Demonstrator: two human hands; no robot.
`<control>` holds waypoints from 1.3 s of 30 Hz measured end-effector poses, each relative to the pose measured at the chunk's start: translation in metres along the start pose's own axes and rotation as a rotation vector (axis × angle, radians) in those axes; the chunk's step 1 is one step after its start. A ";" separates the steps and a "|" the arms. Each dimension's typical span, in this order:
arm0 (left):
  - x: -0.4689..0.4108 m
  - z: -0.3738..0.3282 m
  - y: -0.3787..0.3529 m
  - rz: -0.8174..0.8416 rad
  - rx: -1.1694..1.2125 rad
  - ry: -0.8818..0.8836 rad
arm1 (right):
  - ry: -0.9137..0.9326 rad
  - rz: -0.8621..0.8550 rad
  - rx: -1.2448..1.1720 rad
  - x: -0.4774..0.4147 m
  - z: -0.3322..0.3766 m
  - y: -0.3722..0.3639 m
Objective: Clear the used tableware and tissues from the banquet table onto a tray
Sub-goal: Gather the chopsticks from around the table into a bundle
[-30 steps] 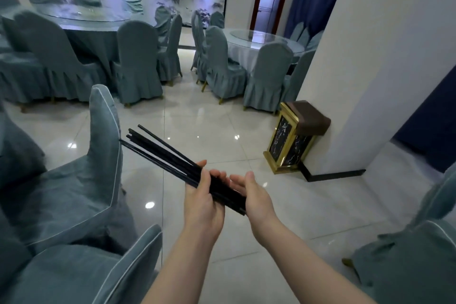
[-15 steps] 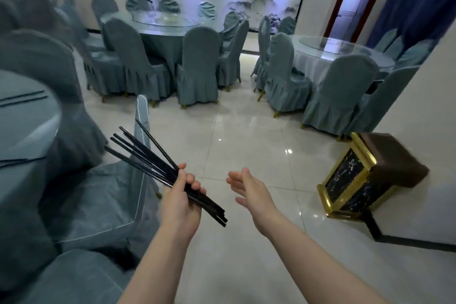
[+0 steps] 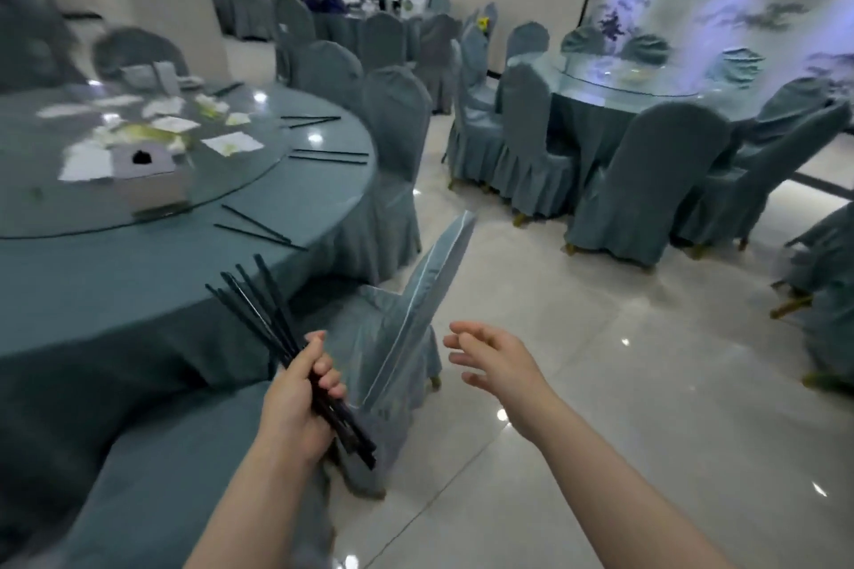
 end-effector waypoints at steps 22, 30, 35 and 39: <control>-0.206 -0.110 -0.033 -0.234 0.211 -0.253 | 0.425 0.332 0.721 -0.305 0.106 -0.070; -0.245 -0.119 -0.019 -0.399 0.233 -0.353 | 0.419 0.478 0.855 -0.421 0.103 -0.155; -0.261 -0.120 -0.026 -0.525 0.181 -0.437 | 0.430 0.583 0.937 -0.487 0.093 -0.216; -0.265 -0.117 -0.027 -0.636 0.179 -0.495 | 0.494 0.625 1.034 -0.527 0.093 -0.269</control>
Point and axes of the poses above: each hand's wrist, its own x-axis away from the middle knuckle, its own y-axis out of the back of the hand, z = x × y, the point moved 2 cm from there along -x, towards the middle knuckle, and after that the axes turned 12 degrees about x, right-handed, at the moved point
